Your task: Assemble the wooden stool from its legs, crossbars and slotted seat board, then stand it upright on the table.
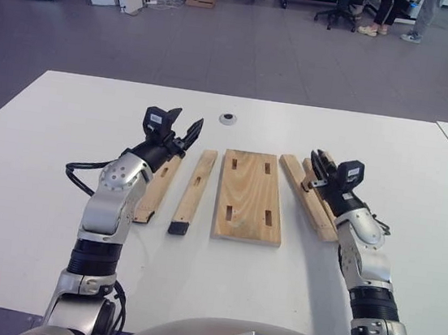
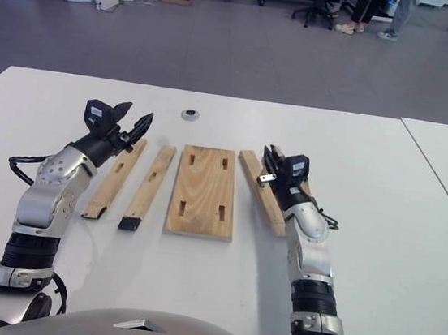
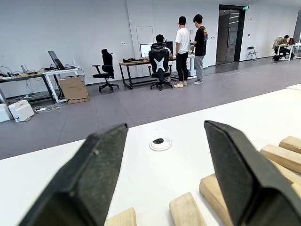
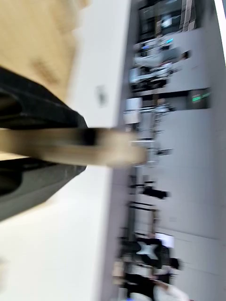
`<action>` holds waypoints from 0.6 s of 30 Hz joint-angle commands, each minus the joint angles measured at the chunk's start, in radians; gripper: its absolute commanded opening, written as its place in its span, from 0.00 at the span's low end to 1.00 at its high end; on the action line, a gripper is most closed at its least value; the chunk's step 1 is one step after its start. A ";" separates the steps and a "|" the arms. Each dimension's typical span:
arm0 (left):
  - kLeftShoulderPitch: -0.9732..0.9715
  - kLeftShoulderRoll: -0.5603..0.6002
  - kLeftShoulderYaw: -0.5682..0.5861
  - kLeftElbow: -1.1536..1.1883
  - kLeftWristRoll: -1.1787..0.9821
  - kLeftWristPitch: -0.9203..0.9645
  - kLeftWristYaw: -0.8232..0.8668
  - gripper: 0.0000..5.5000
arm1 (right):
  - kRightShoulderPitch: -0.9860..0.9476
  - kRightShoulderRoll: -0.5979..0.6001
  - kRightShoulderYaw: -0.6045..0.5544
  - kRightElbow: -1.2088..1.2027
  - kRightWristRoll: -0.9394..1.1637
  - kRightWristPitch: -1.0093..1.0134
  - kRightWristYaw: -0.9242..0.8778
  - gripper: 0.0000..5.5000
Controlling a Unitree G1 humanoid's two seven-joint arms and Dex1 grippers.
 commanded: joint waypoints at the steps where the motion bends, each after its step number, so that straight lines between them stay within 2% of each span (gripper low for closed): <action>1: -0.006 0.005 -0.001 0.010 0.009 0.002 0.002 0.54 | -0.049 -0.018 -0.019 -0.101 0.037 0.116 0.002 0.27; 8: -0.002 0.007 0.003 0.009 0.009 0.001 0.008 0.54 | 0.012 -0.115 -0.012 -0.334 0.086 0.563 -0.025 0.50; 15: 0.008 0.005 -0.004 0.002 0.012 0.002 0.013 0.54 | 0.067 -0.097 0.010 -0.492 0.093 0.799 -0.090 0.75; 18: 0.010 0.009 -0.006 -0.001 0.014 0.005 0.012 0.54 | 0.079 -0.100 0.032 -0.516 0.069 0.849 -0.110 0.75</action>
